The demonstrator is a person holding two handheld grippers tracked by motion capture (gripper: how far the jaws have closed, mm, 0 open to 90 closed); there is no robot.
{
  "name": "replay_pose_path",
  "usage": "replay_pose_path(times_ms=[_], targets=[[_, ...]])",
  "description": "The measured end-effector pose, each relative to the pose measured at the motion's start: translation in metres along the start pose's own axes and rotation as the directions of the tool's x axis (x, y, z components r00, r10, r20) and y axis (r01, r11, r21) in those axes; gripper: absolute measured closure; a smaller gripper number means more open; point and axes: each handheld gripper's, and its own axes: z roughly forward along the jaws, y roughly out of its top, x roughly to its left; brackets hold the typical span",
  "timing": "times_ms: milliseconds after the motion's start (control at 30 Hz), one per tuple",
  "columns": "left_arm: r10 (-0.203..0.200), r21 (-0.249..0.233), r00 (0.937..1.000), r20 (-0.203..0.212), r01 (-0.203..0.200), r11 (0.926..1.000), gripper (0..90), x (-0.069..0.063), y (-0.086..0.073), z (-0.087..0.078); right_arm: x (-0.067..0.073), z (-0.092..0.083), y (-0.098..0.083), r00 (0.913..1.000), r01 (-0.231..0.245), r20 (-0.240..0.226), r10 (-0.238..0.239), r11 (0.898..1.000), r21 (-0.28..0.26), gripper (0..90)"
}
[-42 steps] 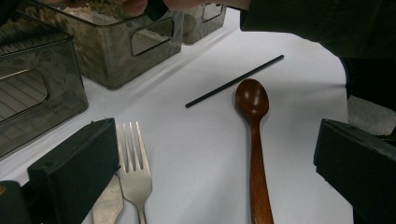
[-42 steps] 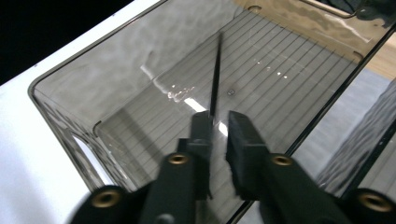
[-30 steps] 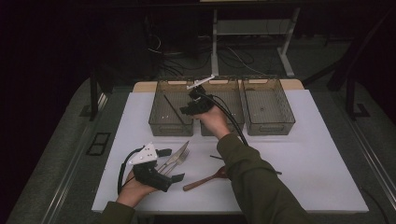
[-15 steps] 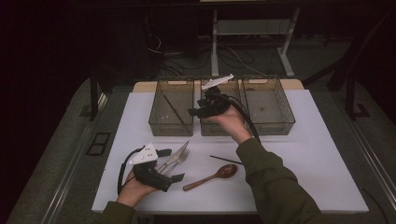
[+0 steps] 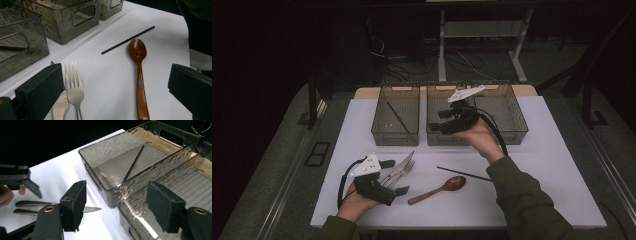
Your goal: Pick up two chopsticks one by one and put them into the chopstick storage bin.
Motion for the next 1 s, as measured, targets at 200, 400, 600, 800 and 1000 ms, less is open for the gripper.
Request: replay_pose_path(times_ms=[200,400,600,800,1000], targets=[[-0.002,0.0,1.0,-0.002,0.002,1.0,0.0,0.0,0.0,0.0,0.003,-0.02,-0.015,0.9992,0.039,-0.004,-0.039,0.999,-0.002,39.4],[-0.007,0.001,1.0,-0.006,0.007,1.0,0.0,0.0,-0.001,0.0,0.001,-0.035,-0.036,0.999,0.045,-0.001,-0.045,0.999,-0.002,48.1],[-0.011,0.003,0.9998,-0.014,0.011,0.9999,0.0,0.002,-0.001,0.0,0.002,-0.055,-0.054,0.998,0.058,-0.023,-0.059,0.998,-0.036,54.9],[-0.003,0.013,0.9999,-0.015,0.003,0.9999,0.0,0.005,-0.002,0.002,0.002,-0.077,-0.075,0.9979,0.064,0.006,-0.064,0.998,-0.014,51.6],[0.005,0.031,0.9998,-0.017,-0.004,0.9995,0.0,0.007,-0.003,0.006,-0.003,-0.09,-0.097,0.9988,0.036,-0.033,-0.036,0.999,0.005,49.1]])
